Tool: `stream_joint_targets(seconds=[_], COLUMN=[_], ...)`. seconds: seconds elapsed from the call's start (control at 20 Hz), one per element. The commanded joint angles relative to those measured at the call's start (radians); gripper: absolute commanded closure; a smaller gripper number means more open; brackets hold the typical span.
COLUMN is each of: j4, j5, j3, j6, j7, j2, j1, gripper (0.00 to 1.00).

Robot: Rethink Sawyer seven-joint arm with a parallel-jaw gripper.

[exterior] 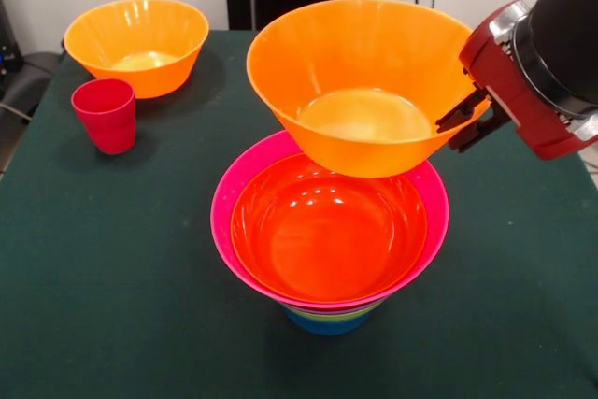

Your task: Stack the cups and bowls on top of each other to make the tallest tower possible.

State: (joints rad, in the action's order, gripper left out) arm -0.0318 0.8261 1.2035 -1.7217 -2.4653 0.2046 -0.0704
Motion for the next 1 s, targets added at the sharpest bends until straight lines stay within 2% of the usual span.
stream_joint_targets(seconds=[0.05,0.65,1.0], j4=[-0.084,-0.024,0.026], j5=[-0.102,-0.057,0.038], j3=[-0.151,-0.108,-0.006], j6=[0.070,0.080,0.079], j7=[0.284,0.309,0.334], j2=[-0.031,-0.003,0.021], j1=[0.011,-0.038,-0.098], gripper=[1.00,1.00,1.00])
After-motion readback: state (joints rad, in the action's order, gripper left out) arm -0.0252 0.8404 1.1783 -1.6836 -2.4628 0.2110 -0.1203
